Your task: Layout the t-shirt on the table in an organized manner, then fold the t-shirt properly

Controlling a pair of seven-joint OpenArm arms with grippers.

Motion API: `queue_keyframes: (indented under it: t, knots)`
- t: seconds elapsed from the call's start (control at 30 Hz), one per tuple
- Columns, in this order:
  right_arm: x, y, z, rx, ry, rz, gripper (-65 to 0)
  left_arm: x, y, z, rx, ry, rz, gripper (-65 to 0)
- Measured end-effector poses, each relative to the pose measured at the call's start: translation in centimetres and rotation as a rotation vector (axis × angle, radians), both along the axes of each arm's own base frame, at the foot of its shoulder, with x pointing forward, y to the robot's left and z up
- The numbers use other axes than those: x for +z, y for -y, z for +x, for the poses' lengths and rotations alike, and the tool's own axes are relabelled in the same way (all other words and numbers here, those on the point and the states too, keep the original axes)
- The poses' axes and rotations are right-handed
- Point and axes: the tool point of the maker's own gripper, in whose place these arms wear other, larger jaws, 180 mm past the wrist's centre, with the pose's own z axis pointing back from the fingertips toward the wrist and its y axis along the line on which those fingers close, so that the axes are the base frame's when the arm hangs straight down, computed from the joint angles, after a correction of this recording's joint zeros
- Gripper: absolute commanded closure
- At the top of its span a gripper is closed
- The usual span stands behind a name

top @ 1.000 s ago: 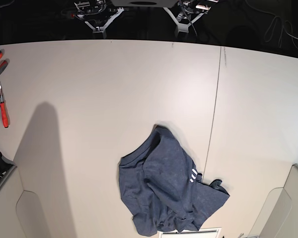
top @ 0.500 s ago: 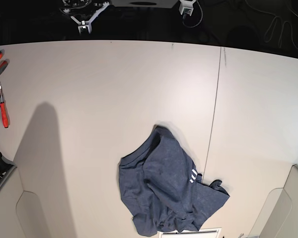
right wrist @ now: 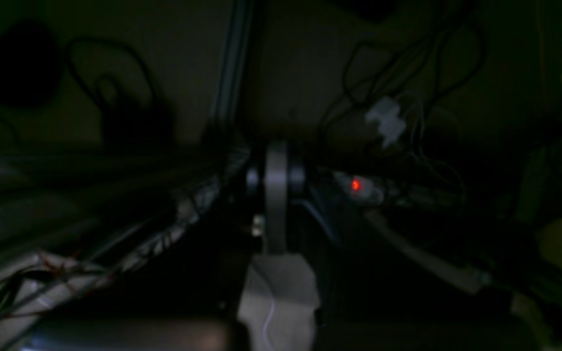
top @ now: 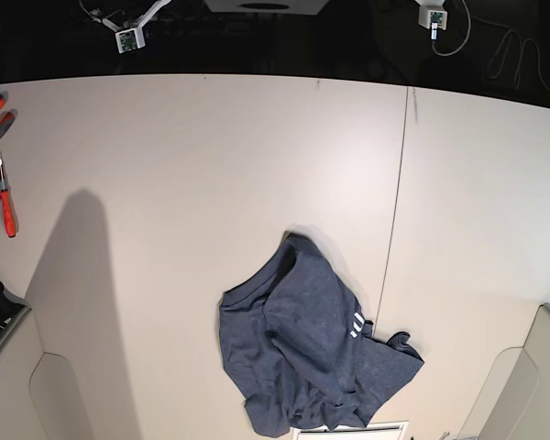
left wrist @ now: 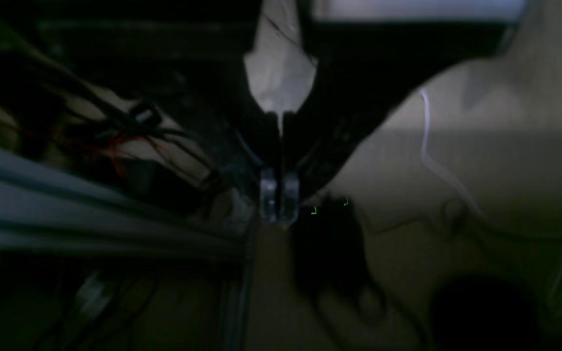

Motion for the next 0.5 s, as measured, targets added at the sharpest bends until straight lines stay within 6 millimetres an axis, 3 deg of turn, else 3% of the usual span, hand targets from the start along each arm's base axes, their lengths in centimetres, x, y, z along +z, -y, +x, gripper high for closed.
queue_keyframes:
  t: [0.1,0.23,0.37,0.5]
  knots:
    - [2.7,0.1,0.1,-0.035,0.058,0.016,0.0,3.7,-0.6,0.8,-0.05,0.09,-0.036,0.0]
    - [6.8,1.2,0.7,-0.07,0.142,0.013,0.0,9.3,0.1,2.4,-0.124,0.209,-0.121,0.0]
    - [11.2,2.1,3.0,-0.071,0.258,0.007,0.0,14.0,-0.8,5.0,-0.103,0.282,-0.141,0.0]
    - [14.5,1.7,5.7,-0.047,0.361,0.023,0.0,17.7,-1.3,6.8,-0.079,0.334,-0.169,0.0]
